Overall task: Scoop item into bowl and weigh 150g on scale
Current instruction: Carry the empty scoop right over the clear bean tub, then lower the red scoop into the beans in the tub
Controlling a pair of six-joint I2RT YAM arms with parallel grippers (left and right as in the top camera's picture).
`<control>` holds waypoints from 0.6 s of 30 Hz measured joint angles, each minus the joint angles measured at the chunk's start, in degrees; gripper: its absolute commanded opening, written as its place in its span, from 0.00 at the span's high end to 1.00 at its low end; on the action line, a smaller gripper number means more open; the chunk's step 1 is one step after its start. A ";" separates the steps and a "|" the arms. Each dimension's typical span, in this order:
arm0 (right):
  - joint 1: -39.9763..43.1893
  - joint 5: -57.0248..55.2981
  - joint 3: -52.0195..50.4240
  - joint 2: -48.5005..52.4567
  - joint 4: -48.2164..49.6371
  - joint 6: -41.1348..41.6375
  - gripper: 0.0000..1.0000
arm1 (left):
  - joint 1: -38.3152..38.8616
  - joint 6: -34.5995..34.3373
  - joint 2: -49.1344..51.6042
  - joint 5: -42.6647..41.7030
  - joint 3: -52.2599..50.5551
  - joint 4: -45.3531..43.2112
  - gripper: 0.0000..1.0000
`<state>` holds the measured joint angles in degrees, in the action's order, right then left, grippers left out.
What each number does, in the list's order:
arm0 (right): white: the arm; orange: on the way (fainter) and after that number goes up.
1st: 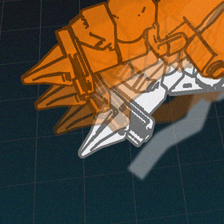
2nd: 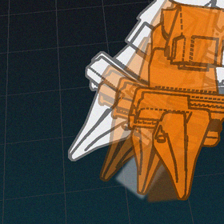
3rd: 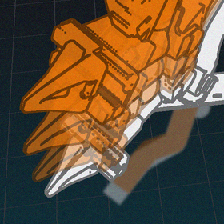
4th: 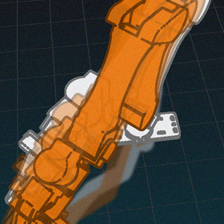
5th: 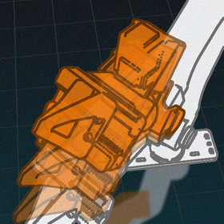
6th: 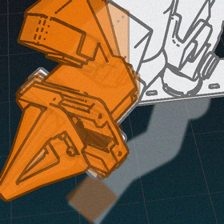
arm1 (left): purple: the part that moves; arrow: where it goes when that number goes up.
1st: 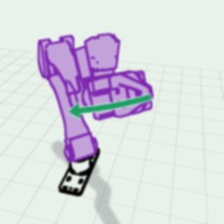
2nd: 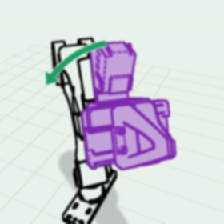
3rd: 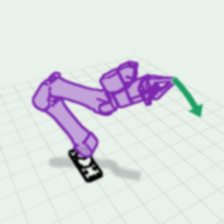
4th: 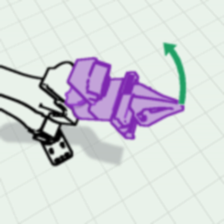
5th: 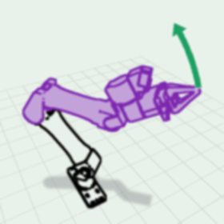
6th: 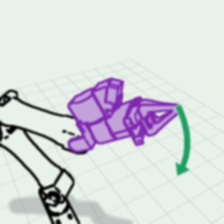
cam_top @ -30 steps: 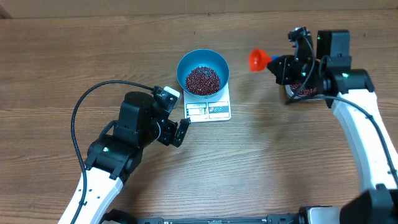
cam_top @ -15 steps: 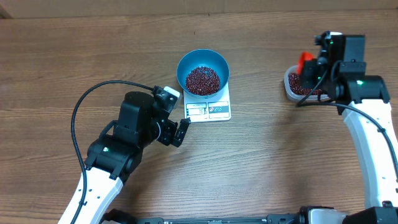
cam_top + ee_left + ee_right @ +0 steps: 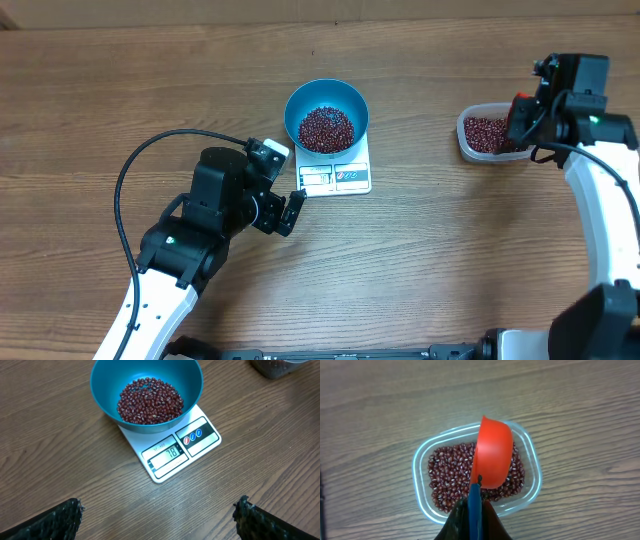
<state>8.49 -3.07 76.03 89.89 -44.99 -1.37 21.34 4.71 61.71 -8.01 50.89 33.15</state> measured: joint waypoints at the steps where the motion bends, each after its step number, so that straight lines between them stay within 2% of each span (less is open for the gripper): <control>1: 0.00 0.13 0.00 0.90 -0.02 -0.35 0.96 | 0.00 0.00 0.00 0.00 0.02 0.00 0.00; 18: -0.02 -0.59 0.00 9.14 1.90 -3.39 0.96 | 0.00 0.00 0.00 0.00 0.00 0.00 0.01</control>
<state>8.47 -3.66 76.03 99.02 -43.09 -4.75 21.34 4.71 61.71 -8.01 50.89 33.15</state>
